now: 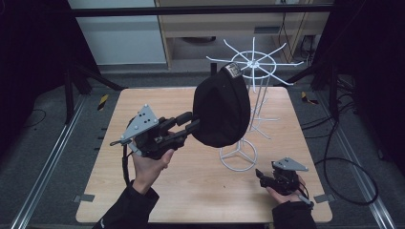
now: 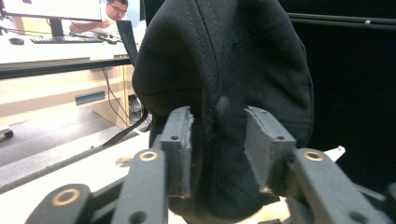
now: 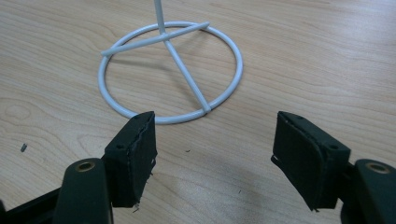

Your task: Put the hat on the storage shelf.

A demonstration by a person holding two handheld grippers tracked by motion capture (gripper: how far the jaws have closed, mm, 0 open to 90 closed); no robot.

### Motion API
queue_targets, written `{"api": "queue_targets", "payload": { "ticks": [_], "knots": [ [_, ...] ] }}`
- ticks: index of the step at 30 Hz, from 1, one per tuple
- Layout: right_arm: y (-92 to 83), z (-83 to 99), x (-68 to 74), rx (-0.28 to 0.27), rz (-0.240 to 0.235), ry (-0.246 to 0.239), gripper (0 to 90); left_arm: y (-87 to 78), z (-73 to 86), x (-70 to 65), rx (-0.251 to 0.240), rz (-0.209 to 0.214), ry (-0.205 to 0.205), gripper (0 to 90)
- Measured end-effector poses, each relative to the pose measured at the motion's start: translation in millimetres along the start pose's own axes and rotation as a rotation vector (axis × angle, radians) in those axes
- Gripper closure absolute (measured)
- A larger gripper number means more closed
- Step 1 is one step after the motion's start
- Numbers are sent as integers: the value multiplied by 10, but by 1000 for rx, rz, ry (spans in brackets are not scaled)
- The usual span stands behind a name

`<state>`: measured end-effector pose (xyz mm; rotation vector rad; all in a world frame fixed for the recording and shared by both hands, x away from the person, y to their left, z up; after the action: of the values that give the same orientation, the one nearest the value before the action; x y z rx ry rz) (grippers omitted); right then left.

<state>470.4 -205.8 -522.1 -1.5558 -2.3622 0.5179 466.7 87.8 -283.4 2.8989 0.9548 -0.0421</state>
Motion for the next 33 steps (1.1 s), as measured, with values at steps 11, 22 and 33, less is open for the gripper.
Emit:
{"api": "queue_targets", "payload": {
  "ticks": [11, 22, 33],
  "knots": [
    [-9, -3, -11, -5, 2, 9, 302, -432, 136, 160, 3, -115, 49, 366],
    [-16, 3, -43, -7, 13, 19, 287, -987, 829, 732, 134, -303, -3, 296],
    [-19, 18, -110, -11, 34, 34, 263, -1437, 1781, 1287, 316, -453, -91, 204]
  ]
}}
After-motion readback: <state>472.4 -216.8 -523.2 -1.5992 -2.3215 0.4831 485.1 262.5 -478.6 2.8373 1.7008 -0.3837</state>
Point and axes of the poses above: each handheld gripper's, and its own axes: y roughly forward along the jaws, z roughly out of its underside, x roughly to its left, the point moved 7 cm from there along y, roughly forward along the jaws, and after that the axes turned 10 degrees about -x, right-handed, at the moved point
